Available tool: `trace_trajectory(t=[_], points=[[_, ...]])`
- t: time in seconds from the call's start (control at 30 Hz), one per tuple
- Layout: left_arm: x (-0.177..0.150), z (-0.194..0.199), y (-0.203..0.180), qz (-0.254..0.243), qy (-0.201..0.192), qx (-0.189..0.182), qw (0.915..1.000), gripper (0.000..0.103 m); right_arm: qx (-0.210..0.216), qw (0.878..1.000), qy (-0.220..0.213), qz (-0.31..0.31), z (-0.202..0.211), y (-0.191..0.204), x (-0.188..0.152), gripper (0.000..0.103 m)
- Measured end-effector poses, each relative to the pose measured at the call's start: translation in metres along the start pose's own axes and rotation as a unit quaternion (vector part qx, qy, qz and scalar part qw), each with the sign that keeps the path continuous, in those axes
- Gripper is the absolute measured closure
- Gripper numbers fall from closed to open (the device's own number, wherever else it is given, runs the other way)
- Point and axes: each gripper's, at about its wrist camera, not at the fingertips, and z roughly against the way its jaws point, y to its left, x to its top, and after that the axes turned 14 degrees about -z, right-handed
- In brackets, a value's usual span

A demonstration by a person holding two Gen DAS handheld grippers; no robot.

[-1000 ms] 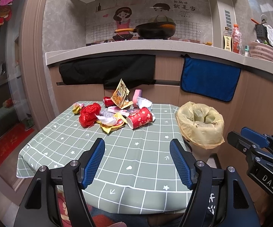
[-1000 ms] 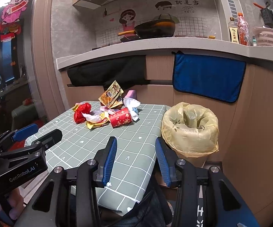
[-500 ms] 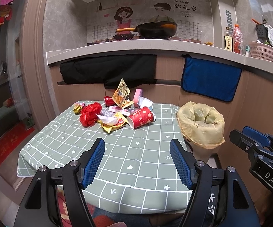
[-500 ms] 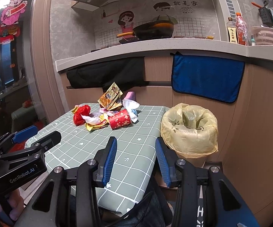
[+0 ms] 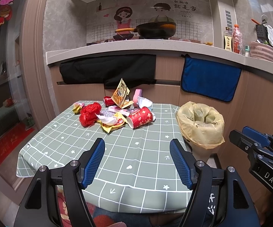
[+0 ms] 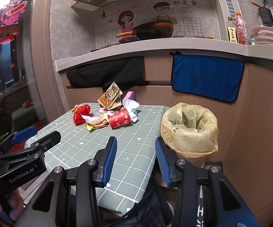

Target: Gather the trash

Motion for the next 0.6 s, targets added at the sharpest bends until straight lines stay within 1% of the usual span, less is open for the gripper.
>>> trace_trajectory(t=[0.6], points=[[-0.004,-0.0007,-0.0008,0.0,0.0,0.0,1.0,0.032,-0.001,1.0,-0.001,-0.001,-0.0001,-0.0004,-0.0009,0.062]])
